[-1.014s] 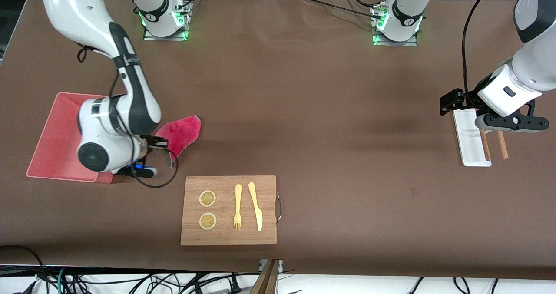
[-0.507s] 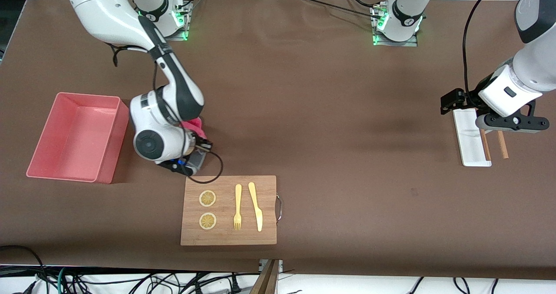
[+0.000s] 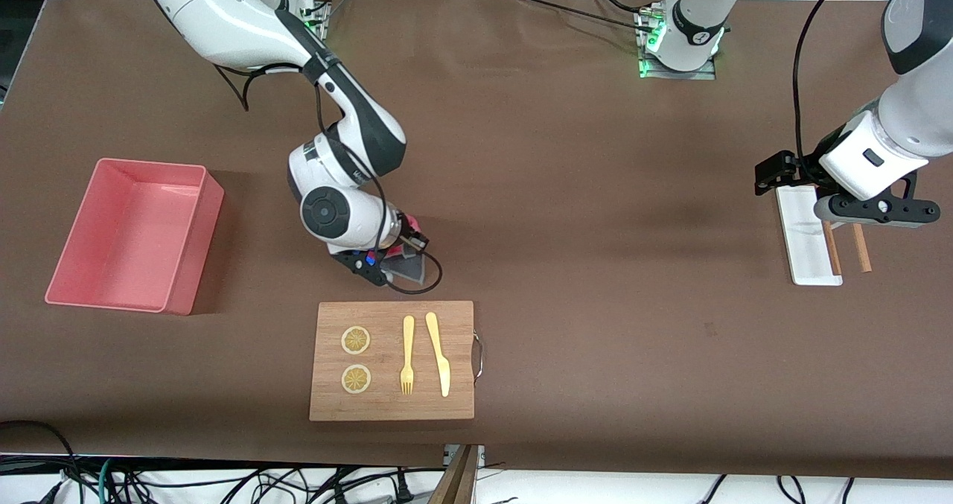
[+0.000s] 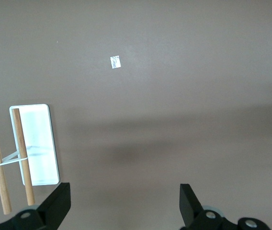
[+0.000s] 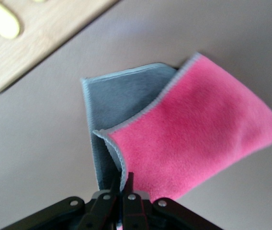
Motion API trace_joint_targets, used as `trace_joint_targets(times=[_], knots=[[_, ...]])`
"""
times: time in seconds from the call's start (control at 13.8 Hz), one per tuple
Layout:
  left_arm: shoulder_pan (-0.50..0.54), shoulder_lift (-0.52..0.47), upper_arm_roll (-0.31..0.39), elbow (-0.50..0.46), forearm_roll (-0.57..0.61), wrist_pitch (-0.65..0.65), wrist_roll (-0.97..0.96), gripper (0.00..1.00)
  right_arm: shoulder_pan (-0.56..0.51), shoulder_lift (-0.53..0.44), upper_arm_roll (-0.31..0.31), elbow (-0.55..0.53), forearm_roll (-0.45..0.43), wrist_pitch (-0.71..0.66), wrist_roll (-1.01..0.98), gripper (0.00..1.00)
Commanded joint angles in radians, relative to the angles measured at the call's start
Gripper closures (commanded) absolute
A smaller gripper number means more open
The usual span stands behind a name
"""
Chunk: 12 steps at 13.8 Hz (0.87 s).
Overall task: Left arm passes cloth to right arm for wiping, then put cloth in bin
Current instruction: 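Wipe the cloth across the table with the right gripper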
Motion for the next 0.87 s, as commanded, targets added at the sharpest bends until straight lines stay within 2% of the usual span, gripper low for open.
trace_joint_targets(times=[0.0,0.36,0.58,0.8], knots=[[0.003,0.009,-0.008,0.026,-0.004,-0.019,0.018,0.00,-0.009,0.002,0.027,0.013,-0.009,-0.007,0.052,1.00],[0.000,0.009,-0.008,0.026,-0.004,-0.019,0.020,0.00,-0.055,-0.015,-0.003,0.013,-0.020,-0.148,-0.133,1.00],[0.000,0.009,-0.008,0.026,-0.004,-0.019,0.021,0.00,-0.061,-0.044,-0.083,0.012,-0.021,-0.272,-0.290,1.00],[0.000,0.009,-0.009,0.026,-0.004,-0.019,0.023,0.00,-0.061,-0.050,-0.189,0.010,-0.021,-0.320,-0.448,1.00]])
